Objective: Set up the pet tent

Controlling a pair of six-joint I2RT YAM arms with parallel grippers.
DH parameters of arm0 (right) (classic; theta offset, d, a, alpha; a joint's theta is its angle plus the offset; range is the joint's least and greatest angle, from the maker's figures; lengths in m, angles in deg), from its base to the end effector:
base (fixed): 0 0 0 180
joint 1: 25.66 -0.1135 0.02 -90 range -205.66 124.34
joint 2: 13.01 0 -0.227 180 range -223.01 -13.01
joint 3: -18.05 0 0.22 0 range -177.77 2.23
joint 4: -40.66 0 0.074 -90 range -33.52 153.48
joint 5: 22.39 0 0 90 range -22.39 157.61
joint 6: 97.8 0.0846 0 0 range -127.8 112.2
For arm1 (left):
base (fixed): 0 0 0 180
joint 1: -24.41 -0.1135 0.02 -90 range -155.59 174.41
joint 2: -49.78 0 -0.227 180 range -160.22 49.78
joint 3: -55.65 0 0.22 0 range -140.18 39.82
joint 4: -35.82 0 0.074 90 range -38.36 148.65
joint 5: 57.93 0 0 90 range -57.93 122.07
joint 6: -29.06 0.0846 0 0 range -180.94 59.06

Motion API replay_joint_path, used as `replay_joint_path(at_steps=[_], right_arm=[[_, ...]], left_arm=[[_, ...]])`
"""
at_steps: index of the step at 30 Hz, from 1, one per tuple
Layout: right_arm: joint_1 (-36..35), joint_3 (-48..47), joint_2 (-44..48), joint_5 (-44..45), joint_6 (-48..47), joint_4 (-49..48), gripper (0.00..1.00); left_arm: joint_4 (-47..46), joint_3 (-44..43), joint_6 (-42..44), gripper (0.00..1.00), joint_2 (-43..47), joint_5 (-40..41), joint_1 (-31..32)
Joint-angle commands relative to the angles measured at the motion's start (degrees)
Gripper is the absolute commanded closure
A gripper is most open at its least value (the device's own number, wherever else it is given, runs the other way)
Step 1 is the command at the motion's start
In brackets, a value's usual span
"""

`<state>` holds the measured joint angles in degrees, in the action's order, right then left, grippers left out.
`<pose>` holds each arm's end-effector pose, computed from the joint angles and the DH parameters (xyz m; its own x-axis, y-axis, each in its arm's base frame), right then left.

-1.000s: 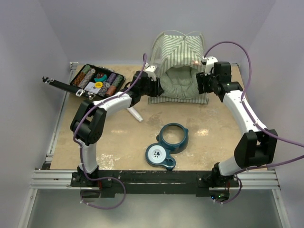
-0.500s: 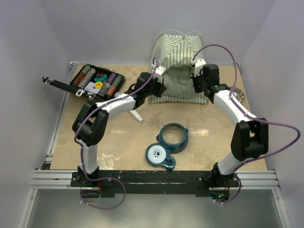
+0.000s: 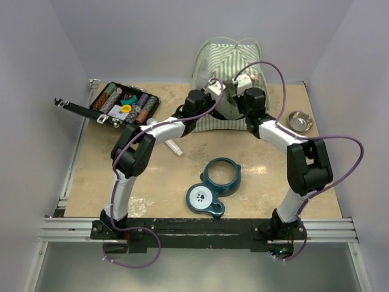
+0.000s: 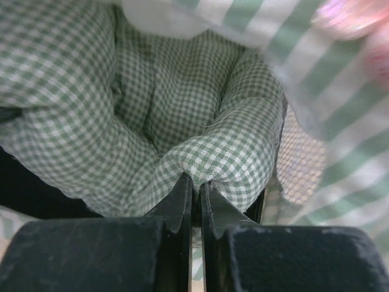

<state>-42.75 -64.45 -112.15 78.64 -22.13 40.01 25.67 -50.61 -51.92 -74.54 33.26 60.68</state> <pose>0.4041 0.1073 0.2314 -0.2272 -0.3240 -0.9184 -0.1743 0.9413 -0.2890 0.4156 -0.3028 0.2110 -0.0195 0.2087 -0.9778 0.5852 0.7954 0.1581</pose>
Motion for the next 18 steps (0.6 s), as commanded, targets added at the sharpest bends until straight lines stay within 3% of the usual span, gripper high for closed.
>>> replay_joint_path(at_steps=[1, 3, 9, 11, 18], right_arm=[[0.4, 2.8, -1.1, 4.6, -5.2, -7.0, 1.00], [0.6, 3.5, -1.2, 6.6, -6.1, -5.2, 0.95], [1.6, 4.9, 2.9, 5.9, -6.9, 2.8, 0.52], [1.6, 5.2, 4.8, 5.3, -6.7, 5.2, 0.47], [1.6, 4.0, 10.3, -3.9, -7.0, 14.9, 0.27]], left_arm=[[-2.0, -0.7, 4.0, 1.00, -0.6, 1.1, -0.7], [1.6, -0.5, 3.0, 1.00, 0.0, 1.1, -0.9], [4.6, 7.9, -0.3, 0.56, 9.9, -7.9, -2.5], [5.7, 11.0, -1.8, 0.46, 14.1, -11.1, -3.1], [10.8, 18.5, -7.8, 0.22, 26.2, -21.7, -5.5]])
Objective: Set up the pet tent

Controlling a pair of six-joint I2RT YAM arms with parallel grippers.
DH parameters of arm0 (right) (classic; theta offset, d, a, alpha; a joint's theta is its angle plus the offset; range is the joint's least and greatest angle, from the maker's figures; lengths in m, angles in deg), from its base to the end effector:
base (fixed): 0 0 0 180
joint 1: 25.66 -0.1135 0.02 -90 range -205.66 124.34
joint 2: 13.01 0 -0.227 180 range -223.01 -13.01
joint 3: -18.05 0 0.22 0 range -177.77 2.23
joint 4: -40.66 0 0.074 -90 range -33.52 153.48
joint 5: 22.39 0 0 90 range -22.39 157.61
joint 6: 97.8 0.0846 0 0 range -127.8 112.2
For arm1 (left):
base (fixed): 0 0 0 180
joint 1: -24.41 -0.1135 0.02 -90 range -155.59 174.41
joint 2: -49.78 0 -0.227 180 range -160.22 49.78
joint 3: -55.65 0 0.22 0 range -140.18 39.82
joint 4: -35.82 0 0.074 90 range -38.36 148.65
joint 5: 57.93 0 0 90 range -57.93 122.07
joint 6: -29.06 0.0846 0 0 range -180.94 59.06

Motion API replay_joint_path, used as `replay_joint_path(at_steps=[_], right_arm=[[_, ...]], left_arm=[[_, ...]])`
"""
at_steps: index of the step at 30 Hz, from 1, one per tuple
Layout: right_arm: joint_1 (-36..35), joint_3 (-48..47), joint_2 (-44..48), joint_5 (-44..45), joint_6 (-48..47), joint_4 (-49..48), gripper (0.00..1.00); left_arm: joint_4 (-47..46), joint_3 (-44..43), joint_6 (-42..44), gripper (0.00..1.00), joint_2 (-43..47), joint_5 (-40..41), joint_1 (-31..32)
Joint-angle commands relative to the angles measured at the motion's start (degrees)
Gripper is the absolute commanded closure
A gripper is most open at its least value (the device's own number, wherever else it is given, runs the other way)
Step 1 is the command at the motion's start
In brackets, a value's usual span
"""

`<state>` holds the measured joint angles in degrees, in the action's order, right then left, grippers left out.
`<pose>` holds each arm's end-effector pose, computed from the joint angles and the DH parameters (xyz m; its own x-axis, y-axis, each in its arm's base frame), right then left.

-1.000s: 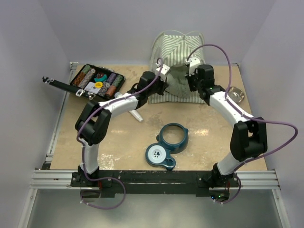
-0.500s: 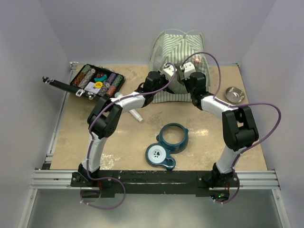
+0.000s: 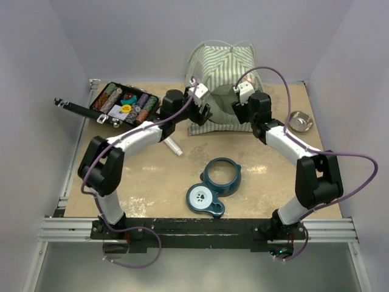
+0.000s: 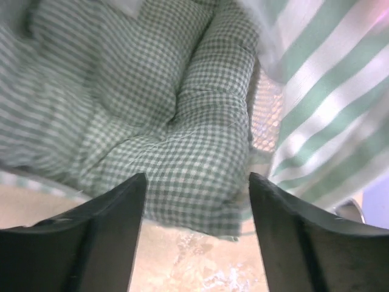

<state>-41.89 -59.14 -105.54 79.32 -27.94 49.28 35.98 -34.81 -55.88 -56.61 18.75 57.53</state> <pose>0.3749 0.0913 0.2184 -0.3332 -0.4481 -0.8296 -0.2240 0.8923 -0.3920 0.3627 -0.2599 0.2276 -0.1680 0.2121 -0.9627 0.7348 0.6780 0.0211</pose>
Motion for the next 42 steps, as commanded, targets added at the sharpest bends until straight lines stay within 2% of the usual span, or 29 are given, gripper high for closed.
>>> replay_joint_path(at_steps=[1, 4, 6, 9, 12, 16, 23, 27, 33, 34, 39, 42], right_arm=[[0.7, -1.7, 3.9, -5.6, -1.0, 6.9, 0.24], [0.7, -3.8, 4.4, -10.5, -1.4, 12.8, 0.21], [0.8, -4.6, 5.8, -16.9, -2.6, 15.4, 0.21], [0.7, -3.7, 8.2, -24.2, -1.9, 14.6, 0.25], [0.1, -2.8, 7.9, -29.0, 1.8, 9.2, 0.28], [-1.1, -5.4, 1.1, -31.4, 6.7, 2.9, 0.33], [-1.6, -12.3, -11.3, -35.1, 16.7, -2.4, 0.36], [-2.8, -14.7, -15.7, -30.8, 19.7, -5.5, 0.40], [-5.3, -18.7, -23.9, -11.9, 19.3, -4.8, 0.47], [-5.6, -21.3, -25.8, -11.8, 18.7, -1.2, 0.47], [-9.2, -25.4, -29.1, -7.1, 15.9, 2.7, 0.46], [-9.6, -22.5, -26.8, -11.5, 15.2, 2.8, 0.39]], left_arm=[[1.4, 3.8, -3.7, 0.20, 10.3, -8.8, -2.4], [2.2, 7.0, -4.5, 0.18, 14.5, -13.2, -3.7], [2.1, 9.1, -8.6, 0.18, 17.2, -17.2, -5.5], [2.4, 10.9, -13.6, 0.19, 21.2, -18.5, -8.5], [6.2, 12.0, -13.2, 0.19, 25.3, -15.9, -9.6], [10.6, 13.7, -11.1, 0.19, 29.7, -11.4, -10.1], [19.7, 11.4, -6.6, 0.19, 32.7, -6.5, -11.7], [21.5, 11.5, -6.4, 0.19, 33.2, -6.5, -14.0], [21.9, 12.6, -5.9, 0.19, 33.4, -5.9, -15.1], [21.8, 12.8, -5.7, 0.19, 33.4, -5.8, -15.2], [21.7, 12.2, -5.3, 0.19, 32.5, -5.3, -15.3], [22.1, 11.5, -5.3, 0.19, 32.5, -5.0, -15.3]])
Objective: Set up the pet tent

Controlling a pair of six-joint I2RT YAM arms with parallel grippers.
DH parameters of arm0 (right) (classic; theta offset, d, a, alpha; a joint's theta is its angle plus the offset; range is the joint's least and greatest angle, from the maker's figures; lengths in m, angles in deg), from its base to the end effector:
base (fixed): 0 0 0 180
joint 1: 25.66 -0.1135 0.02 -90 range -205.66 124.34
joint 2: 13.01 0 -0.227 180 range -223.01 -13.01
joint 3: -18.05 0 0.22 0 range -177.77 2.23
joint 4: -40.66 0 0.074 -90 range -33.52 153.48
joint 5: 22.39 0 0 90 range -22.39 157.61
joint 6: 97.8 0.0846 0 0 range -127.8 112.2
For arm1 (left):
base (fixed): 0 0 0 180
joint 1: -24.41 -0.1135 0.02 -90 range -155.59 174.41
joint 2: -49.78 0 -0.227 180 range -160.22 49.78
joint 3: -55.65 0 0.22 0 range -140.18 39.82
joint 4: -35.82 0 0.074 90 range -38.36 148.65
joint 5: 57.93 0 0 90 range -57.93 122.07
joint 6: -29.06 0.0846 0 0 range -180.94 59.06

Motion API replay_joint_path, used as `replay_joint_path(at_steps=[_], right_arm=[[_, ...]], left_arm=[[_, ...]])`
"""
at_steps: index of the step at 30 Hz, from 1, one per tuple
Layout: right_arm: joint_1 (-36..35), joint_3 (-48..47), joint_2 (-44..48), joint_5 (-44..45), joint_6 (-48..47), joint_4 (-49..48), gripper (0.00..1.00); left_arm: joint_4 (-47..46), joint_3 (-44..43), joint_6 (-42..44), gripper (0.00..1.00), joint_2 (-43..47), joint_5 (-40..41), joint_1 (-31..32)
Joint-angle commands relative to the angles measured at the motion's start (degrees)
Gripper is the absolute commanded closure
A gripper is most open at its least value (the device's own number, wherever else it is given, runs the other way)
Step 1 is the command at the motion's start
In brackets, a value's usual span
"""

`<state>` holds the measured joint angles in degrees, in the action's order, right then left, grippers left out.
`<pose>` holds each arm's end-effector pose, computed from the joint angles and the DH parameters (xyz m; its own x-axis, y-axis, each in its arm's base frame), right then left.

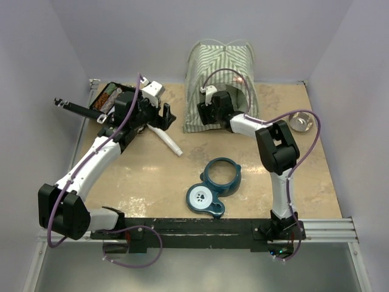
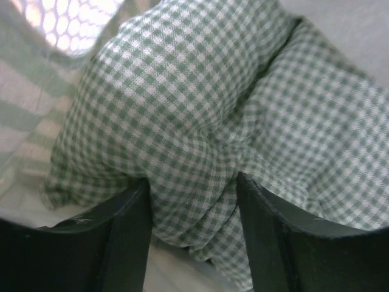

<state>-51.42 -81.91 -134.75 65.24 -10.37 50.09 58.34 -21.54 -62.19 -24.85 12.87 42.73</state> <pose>0.4301 0.2115 0.1428 -0.4453 -0.2646 -0.8554 -0.4865 0.8735 -0.0169 0.2991 -0.1283 0.2897 -0.3369 0.0898 -0.9373 0.5831 0.8015 -0.1327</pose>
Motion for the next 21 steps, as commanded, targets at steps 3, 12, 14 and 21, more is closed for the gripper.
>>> replay_joint_path(at_steps=[3, 12, 14, 21], right_arm=[[-0.1, 4.6, 9.6, -2.6, -3.8, 1.5, 0.34], [-0.1, 9.1, 27.7, -6.2, -5.4, 12.6, 0.31], [0.4, 8.1, 30.5, -7.6, -5.8, 16.7, 0.31], [13.3, 8.1, 41.0, -18.6, -6.9, 26.4, 0.30]], left_arm=[[0.3, -2.8, 1.0, 0.17, 0.8, -0.7, -0.8], [-11.1, -1.7, -3.5, 0.12, 0.4, -9.6, -0.9], [-14.2, -1.7, -2.7, 0.14, -1.3, -13.8, -0.7], [-20.4, -8.2, 4.8, 0.17, -15.0, -15.1, 10.5]])
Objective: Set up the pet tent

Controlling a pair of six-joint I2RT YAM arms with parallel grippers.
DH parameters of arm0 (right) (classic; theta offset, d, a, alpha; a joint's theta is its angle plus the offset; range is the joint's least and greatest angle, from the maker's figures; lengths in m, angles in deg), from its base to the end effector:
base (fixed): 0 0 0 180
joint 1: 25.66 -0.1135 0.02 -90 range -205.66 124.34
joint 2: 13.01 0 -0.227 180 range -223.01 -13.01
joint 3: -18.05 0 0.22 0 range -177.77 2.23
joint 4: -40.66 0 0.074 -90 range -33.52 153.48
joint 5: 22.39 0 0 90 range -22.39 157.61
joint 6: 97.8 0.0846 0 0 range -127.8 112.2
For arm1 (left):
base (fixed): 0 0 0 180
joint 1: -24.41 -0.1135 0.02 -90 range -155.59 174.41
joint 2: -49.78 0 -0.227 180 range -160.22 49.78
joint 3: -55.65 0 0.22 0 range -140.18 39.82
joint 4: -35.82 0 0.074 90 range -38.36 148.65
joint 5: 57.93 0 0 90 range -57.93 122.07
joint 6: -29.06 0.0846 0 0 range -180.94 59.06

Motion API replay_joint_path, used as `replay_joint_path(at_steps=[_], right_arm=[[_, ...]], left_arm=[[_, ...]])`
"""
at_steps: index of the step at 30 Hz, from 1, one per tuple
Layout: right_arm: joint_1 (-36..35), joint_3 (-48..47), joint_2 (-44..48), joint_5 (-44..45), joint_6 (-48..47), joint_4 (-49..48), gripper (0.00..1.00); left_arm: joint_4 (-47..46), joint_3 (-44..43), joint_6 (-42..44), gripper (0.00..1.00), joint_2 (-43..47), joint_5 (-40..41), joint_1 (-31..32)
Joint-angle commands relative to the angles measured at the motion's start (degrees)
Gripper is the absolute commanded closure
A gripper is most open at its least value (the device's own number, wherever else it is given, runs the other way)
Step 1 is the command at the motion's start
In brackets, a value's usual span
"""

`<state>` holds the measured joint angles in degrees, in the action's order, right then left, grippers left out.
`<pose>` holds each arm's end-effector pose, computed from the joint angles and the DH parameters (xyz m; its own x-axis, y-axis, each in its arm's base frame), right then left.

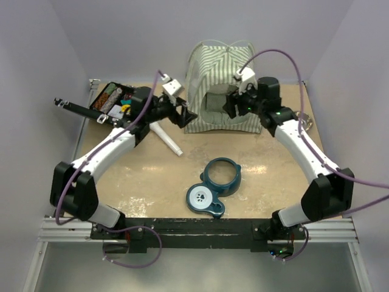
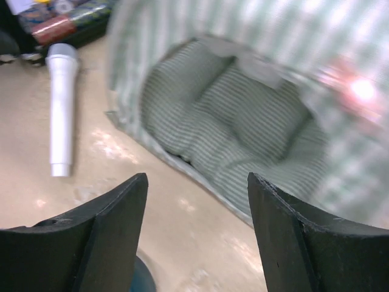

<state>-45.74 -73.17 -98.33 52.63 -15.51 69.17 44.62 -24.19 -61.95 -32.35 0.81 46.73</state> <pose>0.3344 0.1455 0.3025 -0.2833 -0.2415 -0.9281 -0.5992 0.8002 -0.0254 0.3093 -0.1744 0.3014 -0.1919 0.0625 -0.9794 0.7925 0.5986 -0.1171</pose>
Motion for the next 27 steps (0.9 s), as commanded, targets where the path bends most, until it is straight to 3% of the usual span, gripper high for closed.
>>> replay_joint_path(at_steps=[1, 6, 12, 19, 24, 27], right_arm=[[9.0, -0.5, 5.2, -5.7, -2.6, 8.3, 0.30], [14.2, 1.6, 8.1, -1.6, -2.2, 7.1, 0.30], [16.5, 2.8, 5.9, 3.5, -0.3, 2.5, 0.31], [19.0, 0.6, -0.9, 2.9, 0.4, -0.4, 0.33], [19.0, -0.7, -4.4, 0.0, -0.2, -2.0, 0.33], [19.0, -2.0, -6.7, -0.7, -0.2, -2.1, 0.34]], left_arm=[[-9.1, -7.9, 3.9, 0.19, -11.0, -3.1, 7.7], [-15.0, -18.8, 1.5, 0.27, -26.3, -0.3, 13.2], [-20.2, -30.5, -2.8, 0.37, -41.2, 3.6, 15.2], [-18.8, -44.5, -3.5, 0.45, -54.3, 5.4, 16.7], [-10.7, -58.9, -3.6, 0.54, -65.2, 8.3, 17.2], [-10.7, -59.4, -1.5, 0.58, -67.0, 11.7, 17.7]])
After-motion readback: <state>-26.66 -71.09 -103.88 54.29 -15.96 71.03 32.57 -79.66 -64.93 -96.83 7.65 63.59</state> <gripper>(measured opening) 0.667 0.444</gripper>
